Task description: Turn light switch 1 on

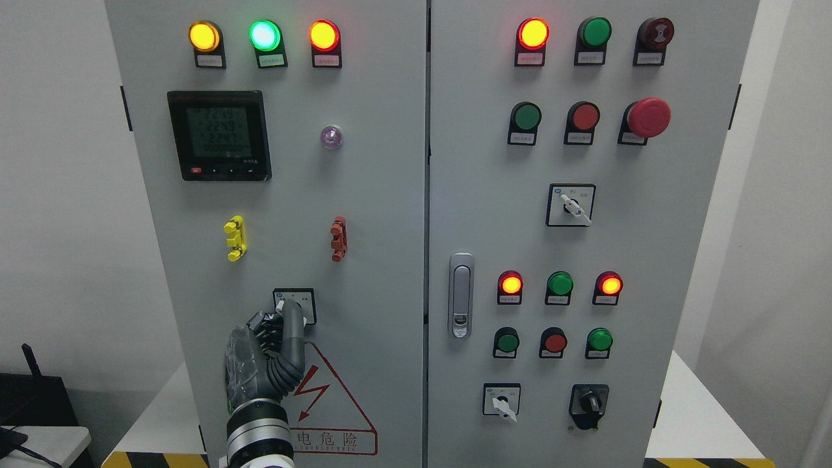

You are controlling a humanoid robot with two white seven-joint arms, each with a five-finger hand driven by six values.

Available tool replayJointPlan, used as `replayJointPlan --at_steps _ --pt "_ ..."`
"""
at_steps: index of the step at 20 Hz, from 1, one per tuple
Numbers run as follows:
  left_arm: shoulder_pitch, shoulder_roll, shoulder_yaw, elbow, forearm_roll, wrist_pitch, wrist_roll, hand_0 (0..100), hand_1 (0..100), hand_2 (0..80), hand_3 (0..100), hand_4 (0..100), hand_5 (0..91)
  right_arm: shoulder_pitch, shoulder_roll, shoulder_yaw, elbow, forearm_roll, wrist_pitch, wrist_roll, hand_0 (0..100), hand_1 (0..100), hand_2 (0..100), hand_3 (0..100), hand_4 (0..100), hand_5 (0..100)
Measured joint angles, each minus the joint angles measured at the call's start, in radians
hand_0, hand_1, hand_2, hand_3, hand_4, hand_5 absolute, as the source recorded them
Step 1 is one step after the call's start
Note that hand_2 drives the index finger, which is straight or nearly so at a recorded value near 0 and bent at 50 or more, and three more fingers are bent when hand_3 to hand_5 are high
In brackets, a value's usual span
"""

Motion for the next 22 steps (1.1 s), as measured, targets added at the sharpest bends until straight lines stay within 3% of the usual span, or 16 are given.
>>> replayJointPlan --at_steps 5,17,22 --pt "0.0 0.0 -0.001 0.0 0.01 -0.001 0.002 62 12 59.1 86 86 83.6 0.0 0.0 0.0 0.0 0.0 0.0 0.0 12 39 0 0 0 0" --pt "0.0 0.0 -0.002 -0.002 0.016 -0.003 0.007 50 9 58.5 85 86 83.4 0.0 0.0 0.0 0.0 0.0 0.001 0.0 12 39 0 0 0 0" --pt "0.001 0.0 -0.002 -0.003 0.017 -0.003 0.007 35 12 58.2 85 85 83.4 0.0 0.0 0.0 0.0 0.0 0.001 0.0 12 39 0 0 0 0"
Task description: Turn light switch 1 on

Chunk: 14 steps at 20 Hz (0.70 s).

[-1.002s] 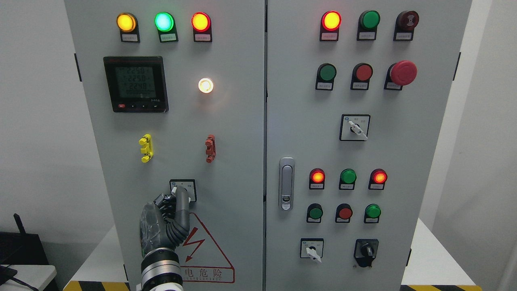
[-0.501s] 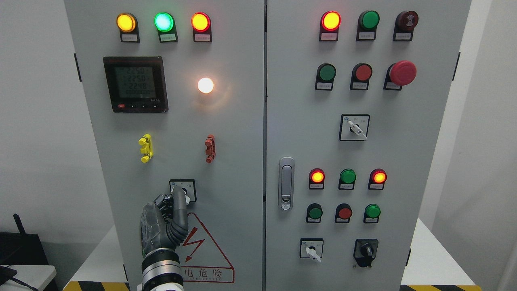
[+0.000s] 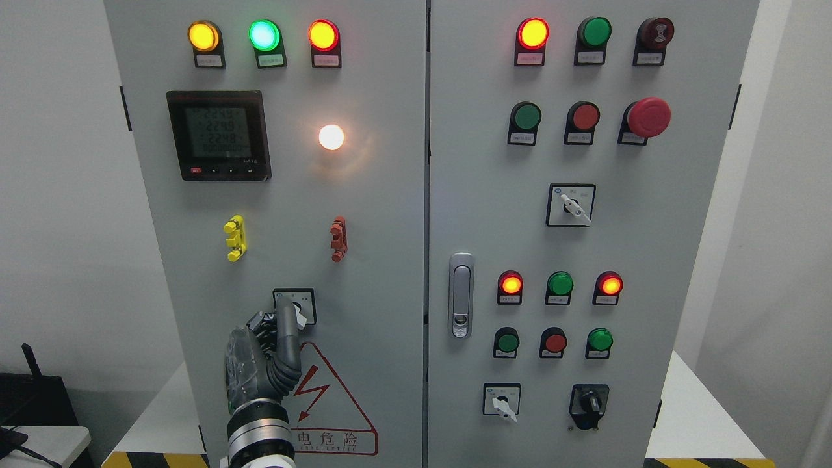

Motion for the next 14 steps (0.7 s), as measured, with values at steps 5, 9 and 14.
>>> replayJointPlan --at_steps 5,9,14 --pt "0.001 -0.001 0.0 -0.001 0.0 -0.002 0.0 32 13 58.1 85 85 83.2 0.0 0.0 0.0 0.0 0.0 0.0 0.0 12 39 0 0 0 0" --pt "0.004 -0.002 0.001 -0.001 -0.001 -0.008 0.005 27 14 57.9 85 85 83.1 0.0 0.0 0.0 0.0 0.0 0.0 0.0 12 39 0 0 0 0" --pt "0.011 -0.003 0.001 -0.002 -0.001 -0.009 0.001 25 14 57.9 85 85 83.0 0.0 0.0 0.0 0.0 0.0 0.0 0.0 12 39 0 0 0 0"
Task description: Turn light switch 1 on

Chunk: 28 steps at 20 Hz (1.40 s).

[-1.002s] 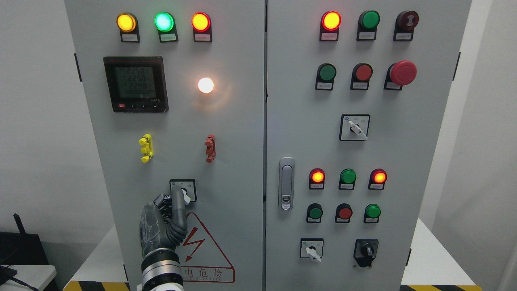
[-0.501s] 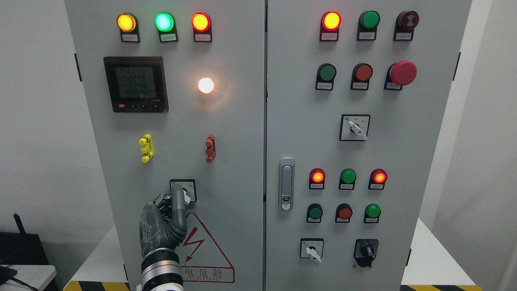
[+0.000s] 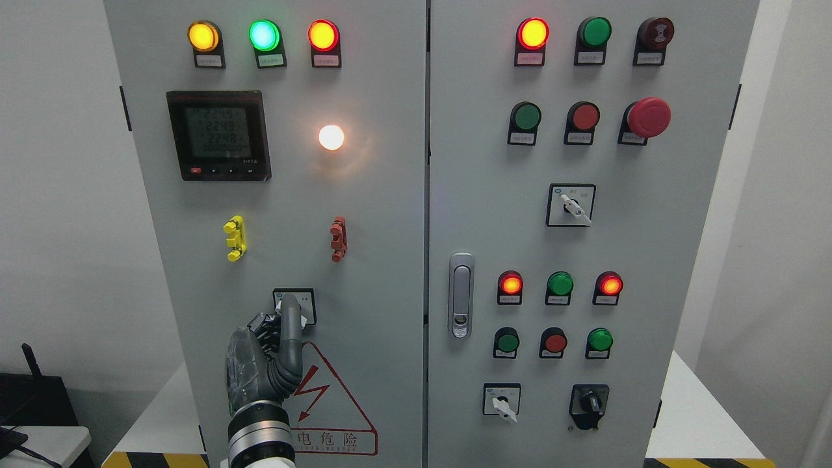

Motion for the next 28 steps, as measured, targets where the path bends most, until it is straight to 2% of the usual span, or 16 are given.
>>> replayJointPlan --at_steps 8,12,16,20,23,28 --pt "0.017 -0.001 0.004 -0.006 -0.001 -0.004 -0.004 24 14 58.4 85 86 82.8 0.0 0.0 0.0 0.0 0.0 0.0 0.0 12 39 0 0 0 0" --pt "0.051 0.0 0.007 -0.02 -0.001 -0.018 -0.02 18 15 58.6 85 86 83.0 0.0 0.0 0.0 0.0 0.0 0.0 0.0 12 39 0 0 0 0" --pt "0.11 0.003 0.009 -0.043 -0.002 -0.082 -0.055 10 16 57.4 85 86 82.0 0.0 0.0 0.0 0.0 0.0 0.0 0.0 12 39 0 0 0 0" --pt "0.217 0.008 0.031 -0.071 -0.004 -0.241 -0.127 6 17 56.3 84 85 79.5 0.0 0.0 0.0 0.0 0.0 0.0 0.0 12 39 0 0 0 0" --pt "0.341 0.016 0.081 -0.08 -0.004 -0.425 -0.226 5 10 50.4 77 82 64.7 0.0 0.0 0.0 0.0 0.0 0.0 0.0 12 39 0 0 0 0" --pt "0.525 0.03 0.249 -0.024 0.005 -0.678 -0.361 4 3 42.4 71 77 49.7 0.0 0.0 0.0 0.0 0.0 0.0 0.0 12 39 0 0 0 0"
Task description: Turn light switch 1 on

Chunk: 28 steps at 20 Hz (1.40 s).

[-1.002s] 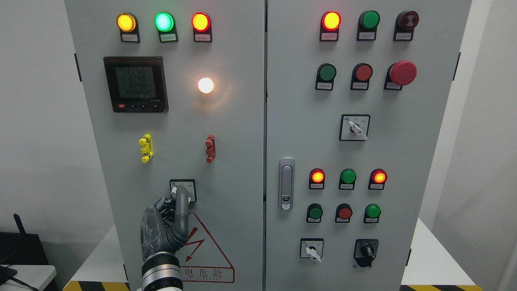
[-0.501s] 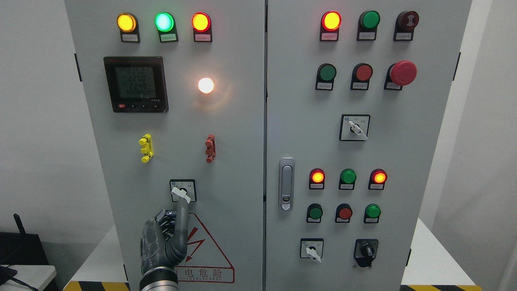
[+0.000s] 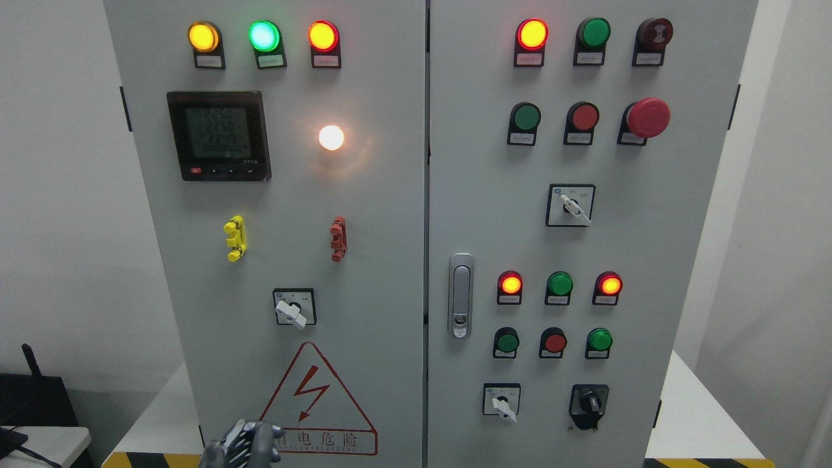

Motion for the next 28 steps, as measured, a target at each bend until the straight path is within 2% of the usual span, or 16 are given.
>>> replayJointPlan --at_steps 4,6,11,13,15,16,19,22,26,28 --pt "0.099 0.009 0.16 0.119 0.037 -0.157 -0.065 9 0 41.1 64 71 42.7 0.0 0.0 0.0 0.0 0.0 0.0 0.0 12 39 0 0 0 0" --pt "0.133 0.013 0.237 0.198 0.068 -0.21 -0.092 12 0 35.9 56 62 36.3 0.0 0.0 0.0 0.0 0.0 0.0 0.0 12 39 0 0 0 0" --pt "0.188 0.023 0.406 0.467 0.125 -0.343 -0.17 31 0 23.1 42 49 26.9 0.0 0.0 0.0 0.0 0.0 0.0 0.0 12 39 0 0 0 0" --pt "0.205 0.032 0.454 0.577 0.136 -0.37 -0.181 40 0 16.5 38 45 23.6 0.0 0.0 0.0 0.0 0.0 0.0 0.0 12 39 0 0 0 0" --pt "0.218 0.042 0.496 0.693 0.141 -0.378 -0.19 44 0 12.1 32 40 20.4 0.0 0.0 0.0 0.0 0.0 0.0 0.0 12 39 0 0 0 0" --pt "0.222 0.046 0.512 0.75 0.143 -0.381 -0.193 46 0 8.0 23 34 14.5 0.0 0.0 0.0 0.0 0.0 0.0 0.0 12 39 0 0 0 0" --pt "0.233 0.056 0.535 0.917 0.146 -0.384 -0.212 48 0 0.0 11 25 7.3 0.0 0.0 0.0 0.0 0.0 0.0 0.0 12 39 0 0 0 0" --pt "0.243 0.063 0.514 1.08 0.148 -0.384 -0.235 49 0 0.0 0 14 3.6 0.0 0.0 0.0 0.0 0.0 0.0 0.0 12 39 0 0 0 0" --pt "0.242 0.071 0.457 1.27 0.15 -0.379 -0.27 51 0 0.0 0 3 0.0 0.0 0.0 0.0 0.0 0.0 0.0 0.0 12 39 0 0 0 0" --pt "0.226 0.074 0.41 1.355 0.15 -0.345 -0.298 51 0 0.0 0 1 0.0 0.0 0.0 0.0 0.0 0.0 0.0 0.0 12 39 0 0 0 0"
